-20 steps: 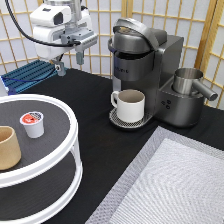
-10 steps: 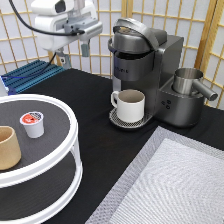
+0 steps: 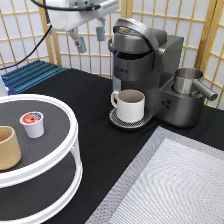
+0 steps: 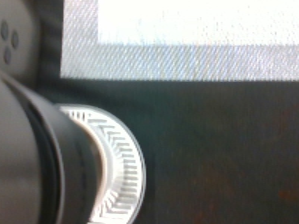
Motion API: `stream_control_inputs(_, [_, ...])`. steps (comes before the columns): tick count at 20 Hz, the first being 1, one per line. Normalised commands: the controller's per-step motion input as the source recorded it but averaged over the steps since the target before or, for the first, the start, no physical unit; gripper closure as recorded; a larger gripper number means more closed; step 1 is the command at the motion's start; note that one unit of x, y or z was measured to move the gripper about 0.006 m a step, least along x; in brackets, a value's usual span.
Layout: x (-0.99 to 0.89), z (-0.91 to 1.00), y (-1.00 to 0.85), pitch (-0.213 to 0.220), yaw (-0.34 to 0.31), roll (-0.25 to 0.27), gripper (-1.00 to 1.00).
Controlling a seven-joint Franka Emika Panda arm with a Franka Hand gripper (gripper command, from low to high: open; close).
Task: Make coffee
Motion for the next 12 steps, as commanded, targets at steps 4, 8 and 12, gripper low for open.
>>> stream_control_inputs(4, [0.85,0.58,0.0,0.093,-0.046,0.149,-1.0])
stream_control_inputs(8, [0.68,0.36,0.06,0.111,-0.023,0.183,-1.0])
stream_control_inputs(12, [0.36,0.17,0.12,0.1,-0.012,0.166,-1.0])
